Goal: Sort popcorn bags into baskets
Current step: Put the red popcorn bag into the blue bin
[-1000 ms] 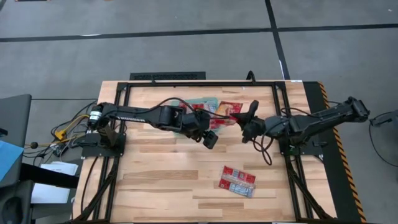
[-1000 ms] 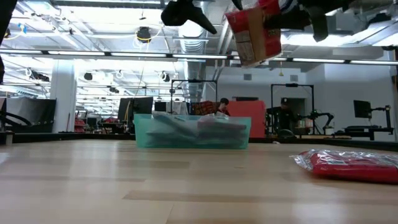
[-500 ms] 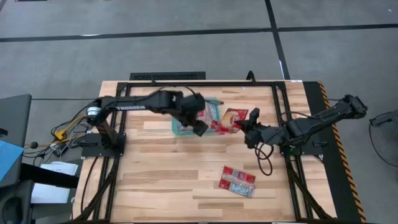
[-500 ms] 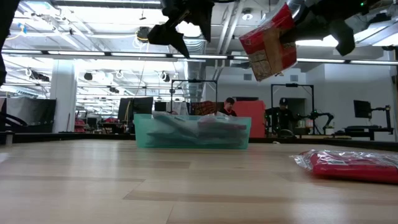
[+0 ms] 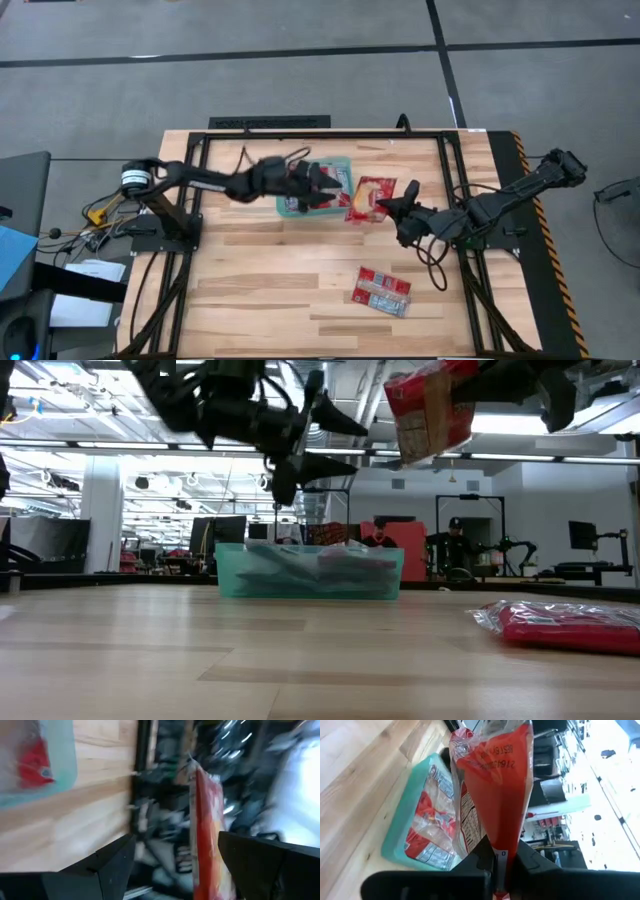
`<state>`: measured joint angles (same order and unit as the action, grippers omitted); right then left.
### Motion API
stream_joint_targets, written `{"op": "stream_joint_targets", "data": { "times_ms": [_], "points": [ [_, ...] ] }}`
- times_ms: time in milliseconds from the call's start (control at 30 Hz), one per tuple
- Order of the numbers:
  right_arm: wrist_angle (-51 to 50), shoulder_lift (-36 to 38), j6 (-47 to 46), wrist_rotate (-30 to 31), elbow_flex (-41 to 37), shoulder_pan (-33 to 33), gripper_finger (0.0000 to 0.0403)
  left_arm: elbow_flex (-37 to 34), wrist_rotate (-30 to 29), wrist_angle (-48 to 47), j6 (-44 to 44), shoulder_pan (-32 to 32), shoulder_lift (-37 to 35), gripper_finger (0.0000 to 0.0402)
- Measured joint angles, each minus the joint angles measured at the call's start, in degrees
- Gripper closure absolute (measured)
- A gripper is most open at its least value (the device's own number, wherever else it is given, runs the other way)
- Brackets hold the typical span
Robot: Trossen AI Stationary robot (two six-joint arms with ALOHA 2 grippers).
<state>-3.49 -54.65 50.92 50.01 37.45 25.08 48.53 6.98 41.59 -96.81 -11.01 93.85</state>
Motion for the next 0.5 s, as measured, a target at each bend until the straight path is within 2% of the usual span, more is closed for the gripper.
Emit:
{"op": "stream_joint_targets", "data": {
  "times_ms": [100,200,333,500],
  "points": [
    [1.42,-0.20,0.58,-1.50,0.00,-0.41,0.0364,-3.07,-6.15,11.66,-3.80,2.17,1.64,0.0129],
    [4.08,-1.25,1.21,-4.22,-0.05,-1.41,0.0365,-1.65,-7.34,17.34,-4.01,3.78,3.52,0.0129],
    [10.28,-3.67,4.15,-6.42,-0.02,-3.19,0.0362,2.72,-7.34,14.05,-2.09,5.86,3.77,0.0129],
    [14.18,-6.27,7.62,-6.38,-0.02,-4.28,0.0359,5.66,-4.54,12.12,1.03,6.01,3.81,0.0129]
  ]
}}
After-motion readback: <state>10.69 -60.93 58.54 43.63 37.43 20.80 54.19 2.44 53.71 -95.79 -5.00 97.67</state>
